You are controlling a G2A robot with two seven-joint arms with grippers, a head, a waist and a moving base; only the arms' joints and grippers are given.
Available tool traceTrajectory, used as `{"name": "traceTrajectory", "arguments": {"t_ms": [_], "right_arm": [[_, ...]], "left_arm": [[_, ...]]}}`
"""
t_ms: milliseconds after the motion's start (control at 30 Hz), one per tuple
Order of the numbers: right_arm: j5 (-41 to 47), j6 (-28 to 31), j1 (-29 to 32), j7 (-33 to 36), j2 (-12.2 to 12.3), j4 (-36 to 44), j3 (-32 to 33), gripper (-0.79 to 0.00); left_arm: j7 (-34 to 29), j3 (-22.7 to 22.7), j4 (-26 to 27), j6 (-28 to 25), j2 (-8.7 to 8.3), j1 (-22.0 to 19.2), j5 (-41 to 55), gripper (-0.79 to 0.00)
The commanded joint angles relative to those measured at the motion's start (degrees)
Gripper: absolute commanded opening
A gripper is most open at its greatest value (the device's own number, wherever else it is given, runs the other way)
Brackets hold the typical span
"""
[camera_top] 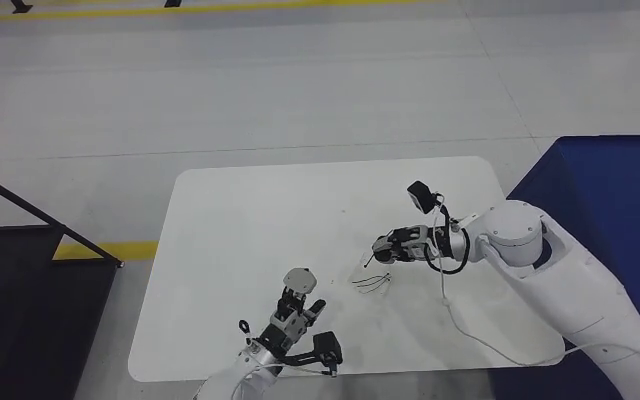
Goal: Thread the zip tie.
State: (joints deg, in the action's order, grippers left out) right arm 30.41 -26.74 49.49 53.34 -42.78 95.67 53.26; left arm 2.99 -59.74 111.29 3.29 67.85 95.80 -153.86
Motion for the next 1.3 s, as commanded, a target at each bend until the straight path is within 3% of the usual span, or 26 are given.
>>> {"name": "traceTrajectory", "arguments": {"t_ms": [0,100,267,400,567,667,867,900,967,1033,1100,1167,1200,1267], "right_arm": [[-0.04,0.27,0.11,-0.29,-0.02,0.1,0.03,-0.785],[0.9,1.91,1.56,-0.26,-0.13,0.63,0.15,-0.785],[3.36,6.56,3.11,4.36,-0.21,-0.21,0.74,-0.785],[4.42,7.42,3.44,5.89,-0.26,-0.41,1.04,-0.785],[4.42,7.42,3.44,5.89,-0.26,-0.41,1.04,-0.785],[4.25,7.94,4.39,4.57,-0.42,-0.14,0.71,-0.785],[3.81,8.21,5.5,3.21,-0.95,1.02,-0.03,-0.785],[3.59,8.22,5.55,3.23,-1.01,1.29,-0.09,-0.785],[3.31,8.37,5.76,3.52,-1.09,1.81,-0.11,-0.785],[3.08,8.42,6.02,3.52,-1.14,2.02,0.08,-0.785],[3.11,8.3,6.25,3.38,-1.19,1.96,0.34,-0.785],[3.21,8.25,6.42,3.4,-1.26,1.85,0.55,-0.785],[3.22,8.2,6.5,3.46,-1.3,1.82,0.63,-0.785],[3.1,8.16,6.61,3.4,-1.36,1.82,0.84,-0.785]], "left_arm": [[2.33,-0.1,0.04,0.08,-0.01,0.08,4.43,0.0],[2.84,0.01,-0.22,-0.85,-0.09,0.29,3.99,0.0],[5.35,1.05,2.55,-7.74,0.2,0.43,15.44,0.0],[1.43,2.75,2.74,-10.63,0.68,-1.83,15.95,0.0],[1.43,2.75,2.74,-10.63,0.68,-1.83,15.95,0.0],[3.04,3.88,3.28,-13.19,0.76,-1.8,18.72,0.0],[2.42,6.69,4.86,-11.98,1.56,-3.35,22.89,0.0],[1.7,6.9,4.85,-11.58,1.7,-3.57,23.56,-0.025],[-0.85,6.87,4.15,-11.02,1.93,-4.12,24.11,-0.151],[-3.96,7.21,3.1,-10.95,2.15,-4.9,22.93,-0.206],[-4.85,7.69,2.82,-10.83,2.42,-5.35,24.51,-0.197],[-5.11,7.83,2.5,-10.52,2.53,-5.67,24.65,-0.24],[-5.22,7.95,2.29,-10.57,2.55,-5.68,24.55,-0.354],[-5.01,8.17,2.27,-10.66,2.58,-5.64,24.56,-0.422]]}}
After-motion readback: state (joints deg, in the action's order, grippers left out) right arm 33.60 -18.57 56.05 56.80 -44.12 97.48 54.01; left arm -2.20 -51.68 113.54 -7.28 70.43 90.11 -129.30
